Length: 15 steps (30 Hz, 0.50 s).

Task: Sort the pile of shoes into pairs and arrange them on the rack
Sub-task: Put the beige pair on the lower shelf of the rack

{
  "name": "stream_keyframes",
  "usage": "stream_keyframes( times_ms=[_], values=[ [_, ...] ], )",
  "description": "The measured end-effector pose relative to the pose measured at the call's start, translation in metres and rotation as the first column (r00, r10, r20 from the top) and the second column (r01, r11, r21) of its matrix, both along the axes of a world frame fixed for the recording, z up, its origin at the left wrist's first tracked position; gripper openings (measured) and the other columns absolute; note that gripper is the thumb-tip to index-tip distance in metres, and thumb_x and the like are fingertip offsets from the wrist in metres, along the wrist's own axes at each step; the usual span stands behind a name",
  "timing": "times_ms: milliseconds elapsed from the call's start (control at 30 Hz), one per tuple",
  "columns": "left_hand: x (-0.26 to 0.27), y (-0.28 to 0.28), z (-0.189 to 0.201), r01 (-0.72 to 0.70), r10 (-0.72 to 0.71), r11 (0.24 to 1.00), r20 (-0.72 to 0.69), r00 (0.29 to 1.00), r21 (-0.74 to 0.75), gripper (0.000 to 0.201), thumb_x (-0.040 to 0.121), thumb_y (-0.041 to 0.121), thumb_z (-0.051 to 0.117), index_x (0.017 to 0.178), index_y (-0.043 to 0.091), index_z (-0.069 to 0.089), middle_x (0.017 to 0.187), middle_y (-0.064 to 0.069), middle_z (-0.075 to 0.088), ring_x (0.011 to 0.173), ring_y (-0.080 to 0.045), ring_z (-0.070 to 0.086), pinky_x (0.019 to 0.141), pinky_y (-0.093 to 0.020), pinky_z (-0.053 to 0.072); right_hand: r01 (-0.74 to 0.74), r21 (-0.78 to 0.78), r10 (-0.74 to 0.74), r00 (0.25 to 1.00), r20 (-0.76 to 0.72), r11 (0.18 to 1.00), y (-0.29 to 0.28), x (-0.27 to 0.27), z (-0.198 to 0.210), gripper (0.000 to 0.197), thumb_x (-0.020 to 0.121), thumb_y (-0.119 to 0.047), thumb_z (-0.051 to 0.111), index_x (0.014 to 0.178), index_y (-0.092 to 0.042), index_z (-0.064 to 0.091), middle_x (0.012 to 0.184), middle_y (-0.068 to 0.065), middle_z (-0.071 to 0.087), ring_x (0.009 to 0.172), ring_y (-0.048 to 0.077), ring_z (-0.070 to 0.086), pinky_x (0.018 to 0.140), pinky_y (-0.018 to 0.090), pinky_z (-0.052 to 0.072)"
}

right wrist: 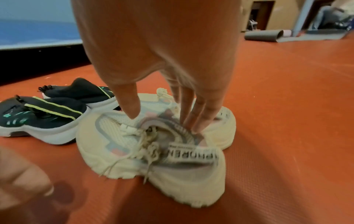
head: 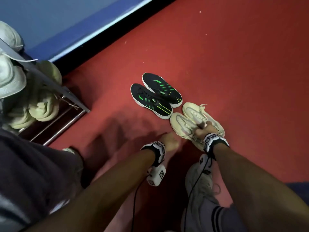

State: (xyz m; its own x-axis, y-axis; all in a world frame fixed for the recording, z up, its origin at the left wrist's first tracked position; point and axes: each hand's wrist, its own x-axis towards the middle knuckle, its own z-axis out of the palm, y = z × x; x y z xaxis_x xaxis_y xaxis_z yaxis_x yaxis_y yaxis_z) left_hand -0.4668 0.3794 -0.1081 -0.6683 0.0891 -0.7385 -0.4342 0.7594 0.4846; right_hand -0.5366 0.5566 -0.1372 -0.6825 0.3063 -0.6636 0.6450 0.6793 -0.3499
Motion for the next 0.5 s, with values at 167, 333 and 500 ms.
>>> stream_keyframes(
  times_ms=[167, 333, 500],
  values=[
    [-0.005, 0.003, -0.012, 0.071, -0.071, 0.997, 0.034, 0.997, 0.022, 0.034, 0.088, 0.027, 0.046, 0.111, 0.01, 0.065, 0.116, -0.011, 0.067, 0.11, -0.028, 0.064, 0.083, -0.032, 0.046, 0.105, -0.171, -0.082, 0.987, 0.136, 0.98, 0.007, -0.003, -0.021, 0.05, 0.071, -0.027, 0.082, 0.117, -0.016, 0.07, 0.102, 0.007, 0.075, 0.085, 0.031, 0.07, 0.075, 0.037, 0.059],
    [-0.003, -0.013, -0.044, 0.008, -0.006, 1.0, 0.111, 0.994, -0.024, 0.038, 0.083, 0.036, 0.05, 0.101, 0.008, 0.069, 0.105, -0.011, 0.071, 0.095, -0.026, 0.066, 0.076, -0.029, 0.049, -0.003, -0.193, 0.017, 0.997, 0.071, 0.981, 0.011, 0.017, -0.07, 0.047, 0.056, -0.022, 0.082, 0.103, -0.022, 0.074, 0.092, 0.003, 0.077, 0.091, 0.026, 0.07, 0.089, 0.041, 0.057],
    [0.01, -0.031, -0.032, -0.073, 0.072, 0.997, 0.145, 0.987, -0.005, 0.033, 0.098, 0.029, 0.054, 0.07, 0.012, 0.05, 0.071, -0.005, 0.049, 0.077, -0.018, 0.05, 0.066, -0.027, 0.038, -0.065, -0.068, 0.075, 0.985, 0.156, 0.996, -0.002, 0.014, -0.038, 0.068, 0.082, -0.042, 0.068, 0.141, -0.011, 0.051, 0.145, 0.013, 0.048, 0.135, 0.034, 0.044, 0.111, 0.041, 0.034]
  ],
)
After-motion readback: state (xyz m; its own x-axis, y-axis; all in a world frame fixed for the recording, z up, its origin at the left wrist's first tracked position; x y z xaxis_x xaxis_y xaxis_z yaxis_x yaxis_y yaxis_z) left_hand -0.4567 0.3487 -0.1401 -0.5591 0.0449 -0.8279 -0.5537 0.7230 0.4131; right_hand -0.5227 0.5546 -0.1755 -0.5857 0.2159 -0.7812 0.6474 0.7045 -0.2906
